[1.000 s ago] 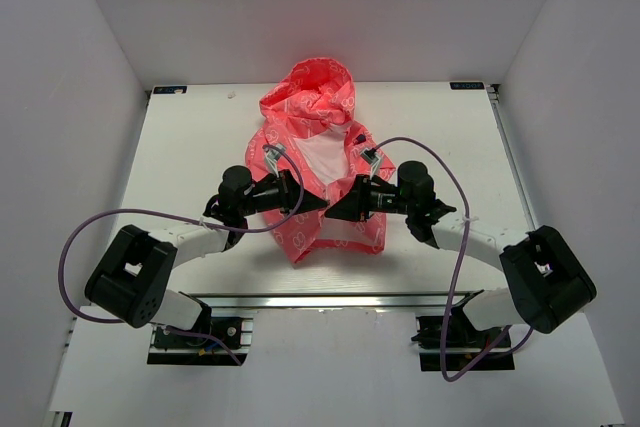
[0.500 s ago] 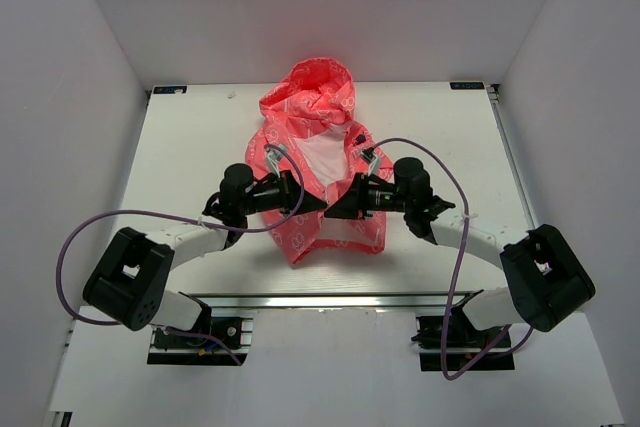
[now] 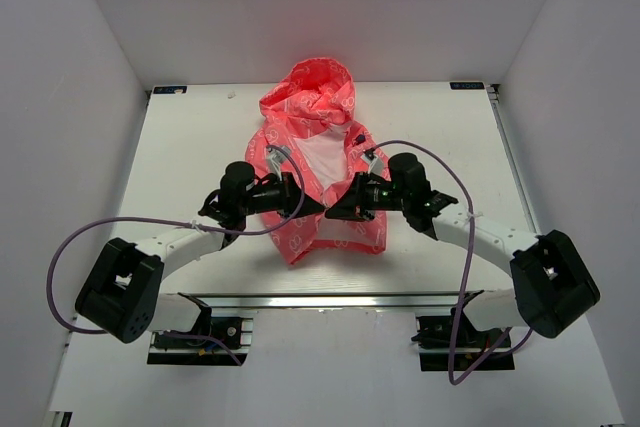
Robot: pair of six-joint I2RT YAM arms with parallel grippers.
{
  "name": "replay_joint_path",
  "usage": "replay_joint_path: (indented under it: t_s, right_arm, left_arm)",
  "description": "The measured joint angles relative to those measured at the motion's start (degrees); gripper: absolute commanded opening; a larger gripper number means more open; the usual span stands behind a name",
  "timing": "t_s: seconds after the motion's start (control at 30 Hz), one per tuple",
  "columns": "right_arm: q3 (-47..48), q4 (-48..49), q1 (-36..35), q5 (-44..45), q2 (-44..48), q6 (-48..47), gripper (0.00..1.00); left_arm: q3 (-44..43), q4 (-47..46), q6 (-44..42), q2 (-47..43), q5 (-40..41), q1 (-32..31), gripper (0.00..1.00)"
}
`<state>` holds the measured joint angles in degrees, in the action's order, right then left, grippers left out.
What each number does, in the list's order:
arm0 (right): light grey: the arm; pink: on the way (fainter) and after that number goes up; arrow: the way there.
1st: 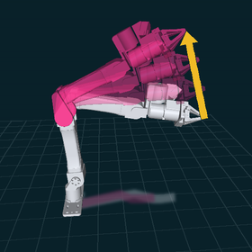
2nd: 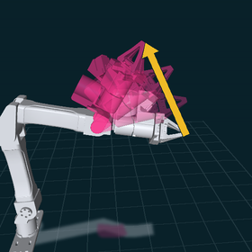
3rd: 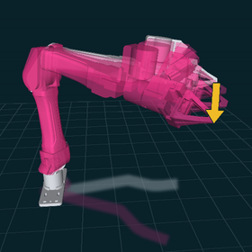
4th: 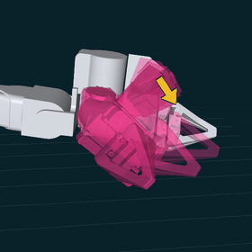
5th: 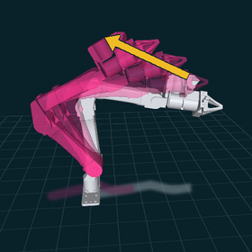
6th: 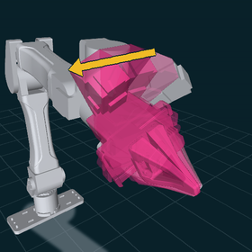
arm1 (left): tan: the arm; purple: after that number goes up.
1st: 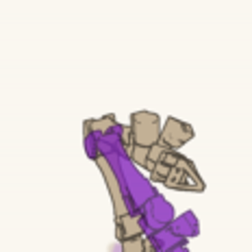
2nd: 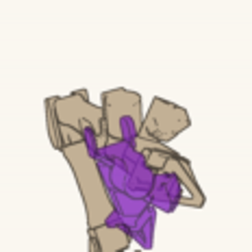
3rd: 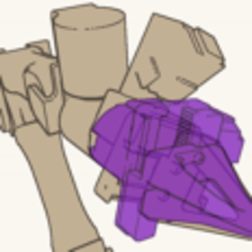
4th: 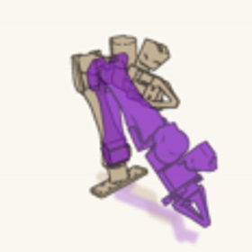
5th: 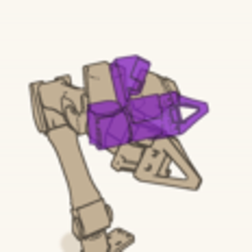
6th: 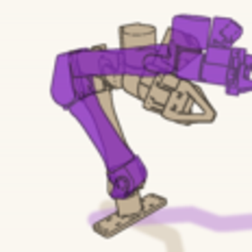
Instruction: Zip up the jacket
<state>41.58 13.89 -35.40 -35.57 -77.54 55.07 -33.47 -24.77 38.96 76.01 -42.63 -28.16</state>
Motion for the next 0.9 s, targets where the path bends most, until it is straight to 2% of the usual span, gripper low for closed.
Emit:
replay_joint_path:
  t_s: [0.23, 0.43, 0.57, 0.67, 0.8, 0.9]
  right_arm:
    - [0.00, -3.41, 0.00, 2.01, 2.40, -0.11, 0.06]
    - [0.00, -2.93, 0.13, 2.01, 2.49, -0.04, 0.22]
    - [0.00, -2.78, 0.15, 1.95, 2.51, -0.15, 0.24]
    - [0.00, -2.56, 0.15, 1.70, 2.49, -0.17, 0.23]
    - [0.17, -1.97, 0.09, 0.87, 1.95, -0.20, 0.16]
    - [0.87, -1.92, 0.00, 0.48, 0.79, -0.46, 0.00]
  left_arm:
    - [0.00, 0.24, -0.11, -0.07, -0.17, -0.52, 0.00]
    - [0.17, 0.09, 0.28, -0.04, -0.28, -0.52, 0.00]
    - [0.22, 0.17, 0.52, -0.04, -0.28, -0.57, 0.00]
    - [0.22, 0.15, 0.72, -0.04, -0.28, -0.57, 0.00]
    - [0.22, 0.09, 0.96, -0.04, -0.33, -0.57, 0.00]
    - [0.22, 0.02, 0.96, -0.04, -0.20, -0.50, 0.00]
